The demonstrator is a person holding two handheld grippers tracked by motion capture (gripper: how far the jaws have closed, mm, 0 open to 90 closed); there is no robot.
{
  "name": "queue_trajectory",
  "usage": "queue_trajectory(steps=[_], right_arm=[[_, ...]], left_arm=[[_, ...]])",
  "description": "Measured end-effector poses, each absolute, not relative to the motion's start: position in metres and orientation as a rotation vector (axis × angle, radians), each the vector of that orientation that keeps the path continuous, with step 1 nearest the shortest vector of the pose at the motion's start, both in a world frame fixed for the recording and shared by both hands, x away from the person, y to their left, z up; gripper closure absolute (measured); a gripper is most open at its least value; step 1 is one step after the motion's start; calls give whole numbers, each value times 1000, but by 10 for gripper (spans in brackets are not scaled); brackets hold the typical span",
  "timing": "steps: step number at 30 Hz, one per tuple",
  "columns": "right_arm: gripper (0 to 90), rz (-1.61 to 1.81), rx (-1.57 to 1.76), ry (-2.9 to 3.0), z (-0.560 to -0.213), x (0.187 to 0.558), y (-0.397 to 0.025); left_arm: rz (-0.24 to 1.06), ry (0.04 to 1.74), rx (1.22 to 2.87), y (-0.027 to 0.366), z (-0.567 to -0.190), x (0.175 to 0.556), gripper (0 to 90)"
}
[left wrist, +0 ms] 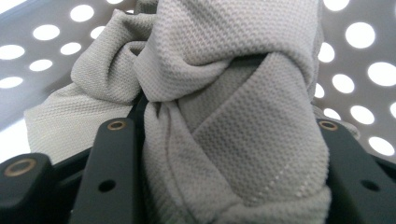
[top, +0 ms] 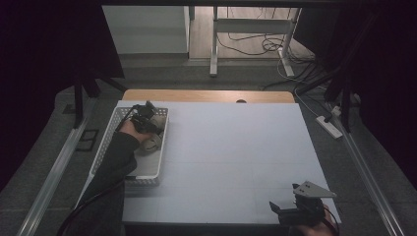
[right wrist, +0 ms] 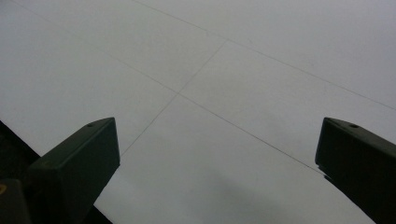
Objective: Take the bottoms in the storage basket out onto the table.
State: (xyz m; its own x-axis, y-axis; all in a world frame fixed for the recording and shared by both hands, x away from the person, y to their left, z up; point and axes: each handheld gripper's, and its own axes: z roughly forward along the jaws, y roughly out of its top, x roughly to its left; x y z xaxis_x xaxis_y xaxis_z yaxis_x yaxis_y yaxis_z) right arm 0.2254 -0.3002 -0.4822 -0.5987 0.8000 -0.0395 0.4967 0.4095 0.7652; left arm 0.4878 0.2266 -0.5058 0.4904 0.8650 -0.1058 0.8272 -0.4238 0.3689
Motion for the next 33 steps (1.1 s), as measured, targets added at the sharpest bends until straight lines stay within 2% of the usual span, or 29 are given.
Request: queue_trajectory(steps=[12, 33], right_arm=[[4, 1035, 1112, 2268, -482, 225, -301], [5, 1035, 1111, 2269, -482, 226, -300]], left_arm=[[28, 1414, 2328, 239, -492, 482, 563], [81, 1363, 2271, 255, -440, 468, 564]])
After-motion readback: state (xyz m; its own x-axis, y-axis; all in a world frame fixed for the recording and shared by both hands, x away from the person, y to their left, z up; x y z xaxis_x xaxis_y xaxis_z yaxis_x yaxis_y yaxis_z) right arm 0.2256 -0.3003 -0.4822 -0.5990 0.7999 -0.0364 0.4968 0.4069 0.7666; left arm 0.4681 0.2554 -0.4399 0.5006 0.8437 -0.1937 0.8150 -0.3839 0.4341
